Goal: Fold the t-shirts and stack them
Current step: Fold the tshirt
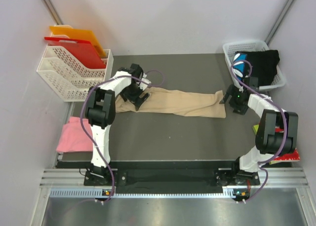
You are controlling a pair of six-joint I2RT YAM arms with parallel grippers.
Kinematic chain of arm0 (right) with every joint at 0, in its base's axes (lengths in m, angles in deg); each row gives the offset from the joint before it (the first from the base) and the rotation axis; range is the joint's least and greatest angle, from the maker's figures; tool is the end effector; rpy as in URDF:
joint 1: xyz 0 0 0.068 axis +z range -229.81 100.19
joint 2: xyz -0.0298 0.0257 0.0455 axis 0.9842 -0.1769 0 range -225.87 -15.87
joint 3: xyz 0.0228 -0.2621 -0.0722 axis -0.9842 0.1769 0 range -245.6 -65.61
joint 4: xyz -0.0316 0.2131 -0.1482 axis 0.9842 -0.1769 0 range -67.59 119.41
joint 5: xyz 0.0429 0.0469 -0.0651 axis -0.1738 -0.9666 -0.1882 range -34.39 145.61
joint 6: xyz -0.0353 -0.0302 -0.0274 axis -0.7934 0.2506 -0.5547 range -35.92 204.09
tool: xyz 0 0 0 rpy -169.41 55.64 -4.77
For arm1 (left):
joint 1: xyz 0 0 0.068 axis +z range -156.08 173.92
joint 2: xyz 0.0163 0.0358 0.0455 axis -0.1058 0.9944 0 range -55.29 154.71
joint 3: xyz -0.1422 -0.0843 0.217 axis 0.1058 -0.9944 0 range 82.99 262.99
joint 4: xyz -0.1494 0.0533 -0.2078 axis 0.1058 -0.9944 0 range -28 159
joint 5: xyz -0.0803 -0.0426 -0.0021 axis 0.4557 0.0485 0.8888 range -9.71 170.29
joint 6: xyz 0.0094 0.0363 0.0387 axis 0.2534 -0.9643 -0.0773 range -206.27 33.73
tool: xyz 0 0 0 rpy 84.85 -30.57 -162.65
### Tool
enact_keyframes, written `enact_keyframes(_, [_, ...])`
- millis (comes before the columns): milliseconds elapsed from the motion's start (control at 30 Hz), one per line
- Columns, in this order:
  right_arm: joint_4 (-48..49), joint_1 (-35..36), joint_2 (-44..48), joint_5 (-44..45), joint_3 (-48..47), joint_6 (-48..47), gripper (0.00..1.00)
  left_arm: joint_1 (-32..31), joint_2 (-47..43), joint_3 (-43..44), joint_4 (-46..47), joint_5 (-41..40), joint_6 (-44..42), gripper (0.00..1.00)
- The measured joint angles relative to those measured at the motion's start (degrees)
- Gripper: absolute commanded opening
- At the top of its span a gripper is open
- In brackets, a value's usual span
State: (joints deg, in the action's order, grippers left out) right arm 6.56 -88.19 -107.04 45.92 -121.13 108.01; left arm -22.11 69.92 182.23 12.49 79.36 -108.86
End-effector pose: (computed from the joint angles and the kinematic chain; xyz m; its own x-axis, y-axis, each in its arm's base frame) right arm 0.3141 -0.0403 0.1903 -0.7482 0.5142 -0.4193 0.3939 0.8527 0.3431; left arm 0.4164 -0.1191 0.1672 -0.7744 0.6223 -0.1147 0.6192 0.7825 0.0651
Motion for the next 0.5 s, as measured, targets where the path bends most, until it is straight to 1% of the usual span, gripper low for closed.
enact_keyframes(167, [2.2, 0.0, -2.2, -1.4, 0.0, 0.9, 0.86, 0.2, -0.4, -0.9, 0.8, 0.2, 0.0, 0.99])
enact_keyframes(300, [4.2, 0.0, -3.0, -2.3, 0.0, 1.5, 0.81, 0.5, -1.1, -2.0, 1.9, 0.6, 0.0, 0.99])
enact_keyframes(500, [6.0, 0.9, -5.2, -3.1, 0.0, 2.1, 0.79, 0.7, -1.4, -2.4, 2.3, 0.9, 0.0, 0.99])
